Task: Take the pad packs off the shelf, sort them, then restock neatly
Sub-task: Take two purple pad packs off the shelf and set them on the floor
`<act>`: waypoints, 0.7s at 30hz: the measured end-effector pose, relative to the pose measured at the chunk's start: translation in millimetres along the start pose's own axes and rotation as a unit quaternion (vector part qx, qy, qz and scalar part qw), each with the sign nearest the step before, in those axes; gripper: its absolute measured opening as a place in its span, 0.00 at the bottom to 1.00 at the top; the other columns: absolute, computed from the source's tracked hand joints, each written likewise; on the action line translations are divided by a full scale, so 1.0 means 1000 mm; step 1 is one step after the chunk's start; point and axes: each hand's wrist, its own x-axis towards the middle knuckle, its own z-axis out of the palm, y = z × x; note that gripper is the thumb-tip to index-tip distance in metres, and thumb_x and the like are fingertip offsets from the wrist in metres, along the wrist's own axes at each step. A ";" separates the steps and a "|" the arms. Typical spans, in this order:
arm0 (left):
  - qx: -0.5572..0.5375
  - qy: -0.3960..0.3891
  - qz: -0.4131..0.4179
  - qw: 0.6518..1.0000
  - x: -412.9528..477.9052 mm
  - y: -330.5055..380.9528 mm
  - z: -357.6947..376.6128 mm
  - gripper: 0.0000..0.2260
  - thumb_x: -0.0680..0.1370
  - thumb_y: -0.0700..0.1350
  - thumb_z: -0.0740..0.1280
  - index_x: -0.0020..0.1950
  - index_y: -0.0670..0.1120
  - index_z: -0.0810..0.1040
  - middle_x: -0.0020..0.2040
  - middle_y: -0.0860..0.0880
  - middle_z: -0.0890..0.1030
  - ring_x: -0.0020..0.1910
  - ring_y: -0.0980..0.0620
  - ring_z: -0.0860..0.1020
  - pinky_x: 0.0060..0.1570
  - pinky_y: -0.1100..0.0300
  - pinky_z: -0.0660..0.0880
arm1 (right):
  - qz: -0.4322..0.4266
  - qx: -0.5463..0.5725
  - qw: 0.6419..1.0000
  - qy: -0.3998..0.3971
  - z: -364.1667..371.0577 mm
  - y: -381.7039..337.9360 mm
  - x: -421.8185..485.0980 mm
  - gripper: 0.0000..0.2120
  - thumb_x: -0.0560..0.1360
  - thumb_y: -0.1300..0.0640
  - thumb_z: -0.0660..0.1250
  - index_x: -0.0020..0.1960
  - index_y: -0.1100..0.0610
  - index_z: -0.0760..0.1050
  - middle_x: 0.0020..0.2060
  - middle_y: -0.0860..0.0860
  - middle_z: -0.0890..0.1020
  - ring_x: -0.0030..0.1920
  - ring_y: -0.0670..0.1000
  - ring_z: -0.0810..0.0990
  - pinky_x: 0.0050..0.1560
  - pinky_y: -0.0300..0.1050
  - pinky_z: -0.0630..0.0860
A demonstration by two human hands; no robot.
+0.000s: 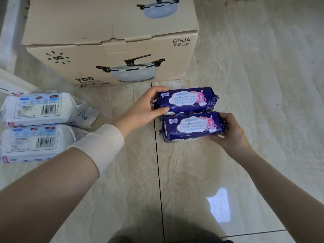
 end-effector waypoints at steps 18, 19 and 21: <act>0.125 0.078 -0.068 0.987 -0.099 0.199 -0.024 0.18 0.78 0.41 0.64 0.68 0.46 0.67 0.72 0.53 0.65 0.70 0.56 0.63 0.65 0.69 0.56 | 0.169 -0.043 0.984 0.023 -0.099 -0.177 -0.089 0.41 0.66 0.59 0.76 0.73 0.58 0.59 0.67 0.54 0.70 0.67 0.53 0.69 0.63 0.44 0.67; 0.131 0.081 -0.074 0.985 -0.111 0.226 -0.026 0.18 0.78 0.40 0.63 0.68 0.45 0.68 0.72 0.52 0.66 0.70 0.54 0.64 0.65 0.67 0.57 | 0.174 -0.044 0.984 0.017 -0.111 -0.203 -0.098 0.40 0.67 0.58 0.76 0.73 0.57 0.59 0.68 0.53 0.70 0.66 0.54 0.69 0.62 0.44 0.67; 0.139 0.083 -0.090 0.983 -0.135 0.283 -0.029 0.17 0.78 0.39 0.63 0.67 0.44 0.69 0.72 0.50 0.67 0.70 0.52 0.64 0.67 0.63 0.57 | 0.172 -0.044 0.984 0.004 -0.134 -0.259 -0.113 0.39 0.68 0.58 0.75 0.73 0.56 0.59 0.68 0.52 0.69 0.65 0.54 0.70 0.60 0.42 0.67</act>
